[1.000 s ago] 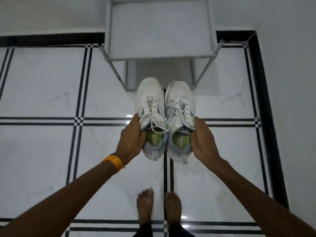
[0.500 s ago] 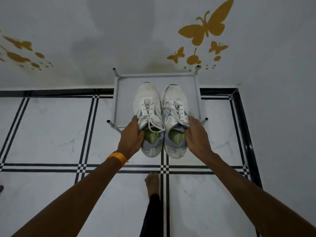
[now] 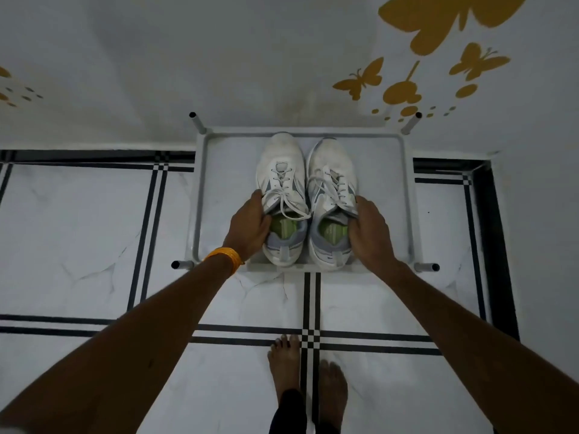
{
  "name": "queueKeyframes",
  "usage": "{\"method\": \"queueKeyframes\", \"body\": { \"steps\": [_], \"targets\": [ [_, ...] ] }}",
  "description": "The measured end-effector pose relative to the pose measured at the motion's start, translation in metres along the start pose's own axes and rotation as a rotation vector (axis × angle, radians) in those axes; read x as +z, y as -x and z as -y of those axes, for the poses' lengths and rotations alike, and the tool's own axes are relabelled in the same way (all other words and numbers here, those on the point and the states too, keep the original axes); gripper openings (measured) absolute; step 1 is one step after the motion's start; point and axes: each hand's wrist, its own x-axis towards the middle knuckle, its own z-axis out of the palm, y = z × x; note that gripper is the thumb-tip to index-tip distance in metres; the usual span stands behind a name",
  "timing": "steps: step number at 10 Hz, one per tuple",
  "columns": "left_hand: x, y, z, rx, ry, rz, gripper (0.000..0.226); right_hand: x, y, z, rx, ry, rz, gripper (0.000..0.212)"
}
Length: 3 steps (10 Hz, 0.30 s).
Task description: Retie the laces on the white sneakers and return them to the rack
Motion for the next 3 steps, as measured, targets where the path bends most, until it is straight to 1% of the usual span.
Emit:
{"method": "queueKeyframes", "body": {
  "steps": [1, 2, 3],
  "targets": [
    [0.004, -0.011, 0.001, -0.021, 0.041, 0.012, 0.042, 0.003, -0.011, -0.008, 0.012, 0.000, 0.023, 0.037],
    [0.001, -0.005, -0.008, -0.055, -0.055, 0.025, 0.047, 0.000, -0.012, -0.005, 0.045, -0.014, 0.092, 0.041],
    [-0.020, -0.001, -0.024, -0.151, -0.365, -0.070, 0.064, -0.023, -0.013, 0.009, 0.148, 0.151, 0.160, 0.057]
  ]
}}
